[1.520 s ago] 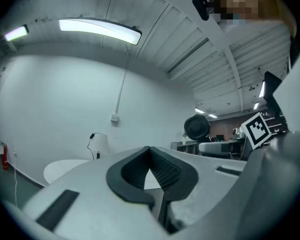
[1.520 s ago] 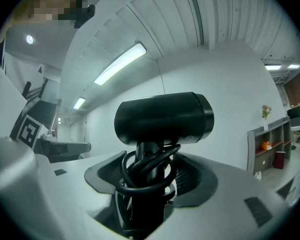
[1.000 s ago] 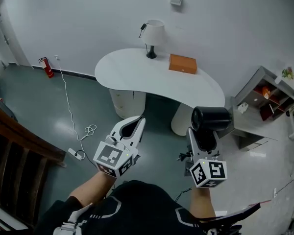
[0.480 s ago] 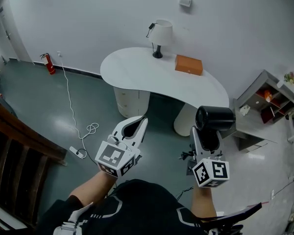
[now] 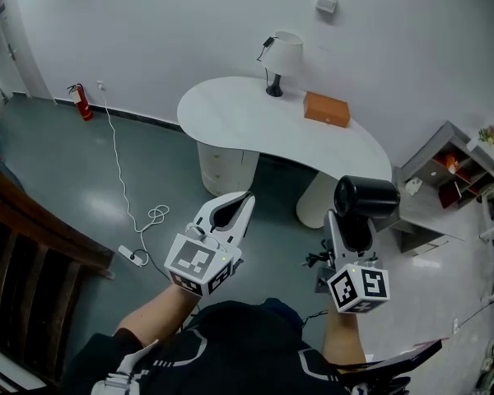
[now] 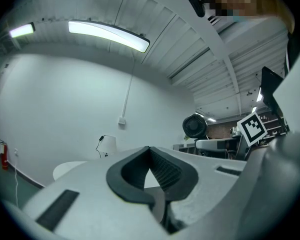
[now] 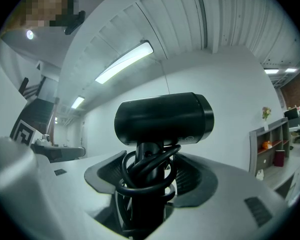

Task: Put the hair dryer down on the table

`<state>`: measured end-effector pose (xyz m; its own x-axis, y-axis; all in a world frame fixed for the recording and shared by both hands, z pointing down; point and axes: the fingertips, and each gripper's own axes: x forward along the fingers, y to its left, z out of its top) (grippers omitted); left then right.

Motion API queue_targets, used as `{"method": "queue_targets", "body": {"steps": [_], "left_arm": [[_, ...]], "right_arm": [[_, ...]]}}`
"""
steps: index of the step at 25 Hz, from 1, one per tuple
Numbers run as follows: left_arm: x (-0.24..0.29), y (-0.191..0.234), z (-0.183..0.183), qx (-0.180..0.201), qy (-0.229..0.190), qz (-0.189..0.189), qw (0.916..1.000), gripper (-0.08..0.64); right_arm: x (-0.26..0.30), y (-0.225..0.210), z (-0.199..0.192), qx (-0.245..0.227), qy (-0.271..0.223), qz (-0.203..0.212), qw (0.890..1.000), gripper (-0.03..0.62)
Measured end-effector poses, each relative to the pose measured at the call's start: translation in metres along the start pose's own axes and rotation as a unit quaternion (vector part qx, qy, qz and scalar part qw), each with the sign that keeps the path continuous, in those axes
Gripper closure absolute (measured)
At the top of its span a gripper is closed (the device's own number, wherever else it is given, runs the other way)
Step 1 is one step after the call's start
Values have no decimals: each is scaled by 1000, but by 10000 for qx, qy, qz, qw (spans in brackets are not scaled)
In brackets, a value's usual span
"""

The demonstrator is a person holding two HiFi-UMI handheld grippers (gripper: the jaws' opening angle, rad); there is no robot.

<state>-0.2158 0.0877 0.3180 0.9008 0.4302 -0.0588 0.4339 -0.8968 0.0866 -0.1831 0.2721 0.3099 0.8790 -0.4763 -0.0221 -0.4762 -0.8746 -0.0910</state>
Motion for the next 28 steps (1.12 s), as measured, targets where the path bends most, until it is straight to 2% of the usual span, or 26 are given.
{"method": "queue_targets", "body": {"steps": [5, 13, 28], "left_arm": [[5, 8, -1, 52, 33, -4, 10000, 555], [38, 31, -5, 69, 71, 333, 9994, 555], [154, 62, -16, 8, 252, 771, 9967, 555]], "right_arm": [[18, 4, -2, -86, 6, 94, 9999, 288], [66, -18, -5, 13, -50, 380, 9993, 288], [168, -92, -2, -45, 8, 889, 9960, 287]]}}
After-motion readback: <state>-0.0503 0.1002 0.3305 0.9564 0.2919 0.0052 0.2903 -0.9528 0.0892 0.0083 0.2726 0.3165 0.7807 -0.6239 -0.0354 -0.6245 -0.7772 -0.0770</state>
